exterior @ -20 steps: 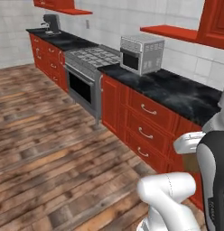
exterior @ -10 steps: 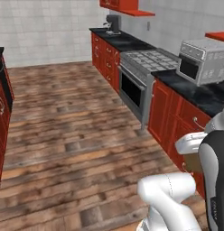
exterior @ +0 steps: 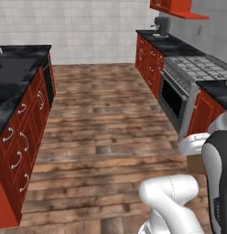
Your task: Start the toaster. Once the lever pops up, take the bread to the plate on the dining counter.
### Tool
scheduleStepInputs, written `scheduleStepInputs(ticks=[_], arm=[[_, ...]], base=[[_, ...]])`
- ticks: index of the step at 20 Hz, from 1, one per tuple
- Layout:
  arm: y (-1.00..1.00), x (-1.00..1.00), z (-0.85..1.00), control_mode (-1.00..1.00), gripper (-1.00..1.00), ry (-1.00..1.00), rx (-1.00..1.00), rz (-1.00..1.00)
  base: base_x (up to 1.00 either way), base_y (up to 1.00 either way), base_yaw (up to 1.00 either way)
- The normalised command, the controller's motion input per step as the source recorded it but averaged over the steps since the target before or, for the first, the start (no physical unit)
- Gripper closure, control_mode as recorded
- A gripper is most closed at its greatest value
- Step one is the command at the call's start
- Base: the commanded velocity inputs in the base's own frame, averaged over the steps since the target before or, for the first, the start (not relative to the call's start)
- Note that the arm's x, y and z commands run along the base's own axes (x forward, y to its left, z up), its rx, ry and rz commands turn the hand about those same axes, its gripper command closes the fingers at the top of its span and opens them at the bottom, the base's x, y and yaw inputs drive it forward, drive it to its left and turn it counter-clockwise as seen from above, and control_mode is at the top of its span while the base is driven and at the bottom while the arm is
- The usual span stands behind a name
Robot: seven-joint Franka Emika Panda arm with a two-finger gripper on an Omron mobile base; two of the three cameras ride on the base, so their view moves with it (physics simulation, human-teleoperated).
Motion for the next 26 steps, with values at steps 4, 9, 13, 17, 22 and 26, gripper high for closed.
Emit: scheduleStepInputs(ticks=[4, 9, 13, 17, 22, 26], arm=[[0.0, 0.0, 0.0, 1.0, 1.0, 0.0, 0.0, 0.0], [0.0, 0.0, 0.0, 1.0, 1.0, 0.0, 0.0, 0.0], [0.0, 0.0, 0.0, 1.0, 1.0, 0.0, 0.0, 0.0], [0.0, 0.0, 0.0, 1.0, 1.0, 0.0, 0.0, 0.0], [0.0, 0.0, 0.0, 1.0, 1.0, 0.0, 0.0, 0.0], [0.0, 0.0, 0.0, 1.0, 1.0, 0.0, 0.0, 0.0]], base=[[0.17, 0.19, 0.63], [0.08, 0.36, 0.66], [0.2, 0.74, 0.56], [0.44, 0.93, 0.5], [0.61, 0.92, 0.47], [0.69, 1.0, 0.4]])
